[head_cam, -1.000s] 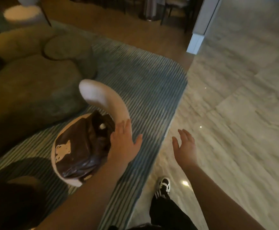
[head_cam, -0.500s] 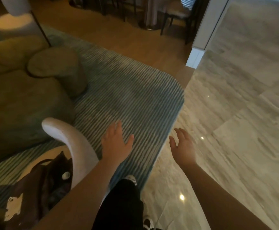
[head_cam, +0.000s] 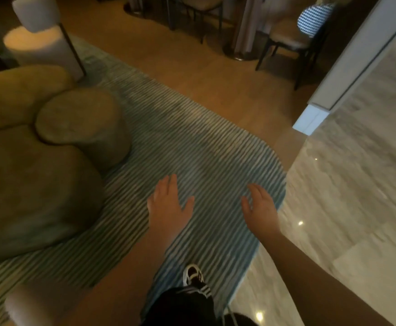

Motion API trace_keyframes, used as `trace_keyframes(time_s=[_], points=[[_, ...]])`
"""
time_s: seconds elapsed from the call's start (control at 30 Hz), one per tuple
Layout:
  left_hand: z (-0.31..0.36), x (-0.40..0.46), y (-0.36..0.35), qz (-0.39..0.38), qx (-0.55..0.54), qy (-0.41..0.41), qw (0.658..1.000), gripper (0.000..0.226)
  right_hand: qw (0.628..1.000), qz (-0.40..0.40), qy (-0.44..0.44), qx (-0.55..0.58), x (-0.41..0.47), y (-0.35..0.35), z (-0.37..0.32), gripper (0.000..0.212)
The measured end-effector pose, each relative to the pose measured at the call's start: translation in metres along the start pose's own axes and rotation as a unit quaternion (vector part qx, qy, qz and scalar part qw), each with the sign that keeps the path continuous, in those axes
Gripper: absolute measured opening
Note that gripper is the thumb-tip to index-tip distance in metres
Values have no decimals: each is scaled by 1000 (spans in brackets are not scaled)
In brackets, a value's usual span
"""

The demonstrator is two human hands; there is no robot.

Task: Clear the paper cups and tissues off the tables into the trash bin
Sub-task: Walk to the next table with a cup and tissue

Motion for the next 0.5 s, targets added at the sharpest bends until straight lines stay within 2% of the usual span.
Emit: trace_keyframes(time_s=[0.3,0.5], points=[[6,216,26,6,17,44,999,77,999,-26,44,0,234,-5,-59,49],[-3,394,23,16,20,93,995,77,995,-56,86,10,432,-26,-86,49]])
Point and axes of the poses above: each hand's wrist, its own x-axis towards the middle knuckle, its own y-axis out of the back of the hand, z = x × y, the point moved 8 cm from there along x, towards the middle knuckle
